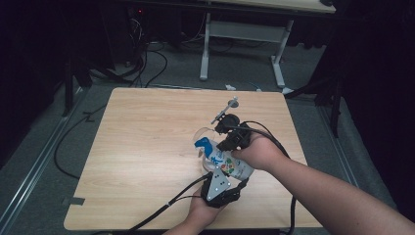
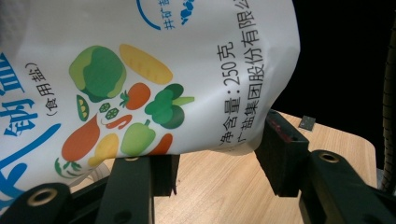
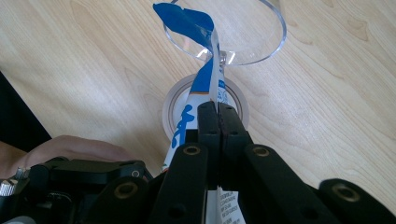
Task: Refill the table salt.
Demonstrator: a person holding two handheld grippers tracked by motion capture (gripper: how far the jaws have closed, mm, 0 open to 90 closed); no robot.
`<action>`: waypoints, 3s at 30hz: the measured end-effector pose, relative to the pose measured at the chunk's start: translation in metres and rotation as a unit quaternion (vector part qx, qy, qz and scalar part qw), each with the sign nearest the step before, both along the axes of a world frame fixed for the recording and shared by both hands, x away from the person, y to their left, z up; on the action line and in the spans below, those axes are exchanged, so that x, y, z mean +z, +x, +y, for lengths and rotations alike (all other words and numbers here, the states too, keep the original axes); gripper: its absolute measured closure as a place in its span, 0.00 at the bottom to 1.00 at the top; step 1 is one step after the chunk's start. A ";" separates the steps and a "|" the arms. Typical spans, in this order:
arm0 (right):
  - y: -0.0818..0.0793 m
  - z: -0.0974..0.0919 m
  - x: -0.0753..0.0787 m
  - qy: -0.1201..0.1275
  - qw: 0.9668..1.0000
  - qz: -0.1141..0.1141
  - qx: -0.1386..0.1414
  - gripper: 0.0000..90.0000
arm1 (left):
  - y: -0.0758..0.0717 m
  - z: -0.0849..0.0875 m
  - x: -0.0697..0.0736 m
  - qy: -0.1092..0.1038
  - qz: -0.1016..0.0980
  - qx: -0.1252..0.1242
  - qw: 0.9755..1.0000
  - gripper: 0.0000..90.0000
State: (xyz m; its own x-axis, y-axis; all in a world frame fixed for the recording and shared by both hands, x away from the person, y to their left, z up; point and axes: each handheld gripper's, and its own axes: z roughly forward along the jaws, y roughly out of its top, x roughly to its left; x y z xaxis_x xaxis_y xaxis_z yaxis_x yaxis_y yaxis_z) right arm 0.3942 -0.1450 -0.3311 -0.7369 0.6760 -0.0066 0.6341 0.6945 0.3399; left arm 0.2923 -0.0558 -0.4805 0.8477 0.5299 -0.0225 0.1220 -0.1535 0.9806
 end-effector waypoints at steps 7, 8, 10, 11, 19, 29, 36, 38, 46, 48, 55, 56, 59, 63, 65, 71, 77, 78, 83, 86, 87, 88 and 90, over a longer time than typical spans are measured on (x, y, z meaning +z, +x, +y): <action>0.001 0.000 0.000 -0.001 1.000 0.000 0.001 1.00 | 0.000 -0.001 0.000 -0.004 0.001 -0.002 1.000 0.57; 0.001 0.000 0.000 -0.001 1.000 0.000 0.001 1.00 | 0.000 -0.001 0.000 -0.004 0.001 -0.002 1.000 0.57; 0.001 0.000 0.000 -0.001 1.000 0.001 0.001 1.00 | 0.000 -0.001 0.001 -0.004 0.000 -0.002 1.000 0.57; 0.001 0.000 0.000 -0.001 1.000 0.001 0.001 1.00 | 0.000 -0.001 0.001 -0.004 0.000 -0.002 1.000 0.57; 0.002 0.001 0.000 0.001 1.000 0.001 0.002 1.00 | 0.001 -0.001 0.001 -0.006 0.000 -0.003 1.000 0.57; 0.000 0.001 0.001 0.001 1.000 0.002 -0.003 1.00 | 0.000 -0.001 0.002 -0.007 -0.002 -0.004 1.000 0.57; 0.000 -0.001 0.001 0.000 1.000 -0.002 0.002 1.00 | -0.001 -0.002 0.002 -0.007 -0.004 -0.005 1.000 0.58; 0.000 -0.001 0.001 0.000 1.000 -0.002 0.002 1.00 | -0.001 -0.002 0.002 -0.008 -0.004 -0.005 1.000 0.58; 0.000 0.000 0.000 0.000 1.000 -0.003 0.004 1.00 | -0.001 -0.002 0.003 -0.010 -0.002 -0.005 1.000 0.58; 0.000 0.000 -0.001 0.000 1.000 -0.001 0.003 1.00 | -0.001 -0.002 0.003 -0.010 -0.003 -0.005 1.000 0.58; 0.000 0.000 -0.002 -0.001 1.000 -0.001 0.003 1.00 | -0.002 -0.002 0.003 -0.008 -0.003 -0.005 1.000 0.58; 0.000 0.000 -0.002 -0.001 1.000 -0.001 0.003 1.00 | -0.002 -0.002 0.003 -0.009 -0.003 -0.005 1.000 0.58; 0.000 0.000 -0.002 -0.001 1.000 -0.001 0.003 1.00 | -0.002 -0.002 0.003 -0.009 -0.002 -0.005 1.000 0.58; 0.000 0.000 -0.002 0.000 1.000 -0.001 0.003 1.00 | -0.002 -0.002 0.003 -0.007 -0.003 -0.005 1.000 0.58; 0.000 0.000 -0.002 0.001 1.000 0.000 0.004 1.00 | -0.002 -0.002 0.003 -0.007 -0.003 -0.005 1.000 0.58; 0.000 -0.001 -0.002 0.000 1.000 -0.001 0.006 1.00 | -0.003 -0.003 0.002 -0.003 -0.006 -0.008 1.000 0.58; -0.003 -0.003 -0.001 -0.001 1.000 0.001 0.004 1.00 | -0.004 -0.002 0.000 0.000 -0.009 -0.012 1.000 0.58; -0.003 -0.003 -0.001 -0.001 1.000 0.000 0.004 1.00 | -0.004 -0.002 0.000 0.000 -0.009 -0.013 1.000 0.58; -0.003 -0.005 -0.001 0.000 1.000 0.001 0.004 1.00 | -0.005 -0.002 -0.001 0.001 -0.008 -0.014 1.000 0.58; -0.004 -0.005 -0.002 0.000 1.000 0.002 0.003 1.00 | -0.005 -0.001 -0.003 0.003 -0.009 -0.016 1.000 0.58; -0.005 -0.006 -0.002 0.000 1.000 0.002 0.003 1.00 | -0.005 -0.001 -0.003 0.003 -0.009 -0.016 1.000 0.58; -0.005 -0.006 -0.002 0.001 1.000 0.003 0.002 1.00 | -0.006 -0.001 -0.003 0.004 -0.009 -0.016 1.000 0.58; -0.005 -0.006 -0.002 -0.001 1.000 0.004 0.002 1.00 | -0.006 -0.001 -0.004 0.004 -0.009 -0.017 1.000 0.58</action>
State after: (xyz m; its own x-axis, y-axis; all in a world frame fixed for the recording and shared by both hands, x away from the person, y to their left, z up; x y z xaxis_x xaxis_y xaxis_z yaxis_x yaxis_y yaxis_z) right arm 0.3894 -0.1509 -0.3334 -0.7395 0.6732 -0.0019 0.6340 0.6973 0.3344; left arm 0.2863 -0.0571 -0.4842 0.8652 0.5014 -0.0033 0.0991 -0.1645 0.9814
